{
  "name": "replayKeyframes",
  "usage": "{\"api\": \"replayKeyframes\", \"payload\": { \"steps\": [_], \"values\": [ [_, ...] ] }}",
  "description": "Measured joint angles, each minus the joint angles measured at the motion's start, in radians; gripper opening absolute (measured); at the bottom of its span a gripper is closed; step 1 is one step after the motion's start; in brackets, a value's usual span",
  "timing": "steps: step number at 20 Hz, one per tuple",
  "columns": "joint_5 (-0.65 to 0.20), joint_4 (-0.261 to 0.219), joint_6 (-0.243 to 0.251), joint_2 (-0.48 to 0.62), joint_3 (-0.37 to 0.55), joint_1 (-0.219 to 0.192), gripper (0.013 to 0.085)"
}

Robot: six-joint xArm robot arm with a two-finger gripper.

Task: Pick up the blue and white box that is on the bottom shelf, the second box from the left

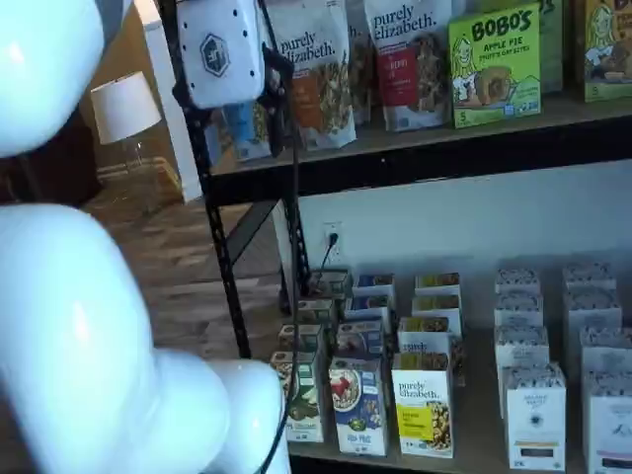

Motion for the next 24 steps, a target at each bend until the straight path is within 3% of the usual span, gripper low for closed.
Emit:
{"api": "replayKeyframes", "payload": {
  "steps": [1, 2, 3, 5, 16, 24],
  "values": [
    [0.000, 0.007, -0.004, 0.000, 0.001, -0.007, 0.0850],
    [-0.007, 0.088, -0.041, -0.008, 0.009, -0.083, 0.0850],
    [-0.011, 0.120, -0.056, -0.011, 0.013, -0.110, 0.0850],
    [-0.014, 0.135, -0.065, -0.012, 0.014, -0.120, 0.0850],
    [-0.068, 0.054, -0.029, -0.025, 0.053, -0.046, 0.0850],
    [-0.155, 0.015, -0.010, -0.049, 0.141, -0.011, 0.0850]
  ]
}}
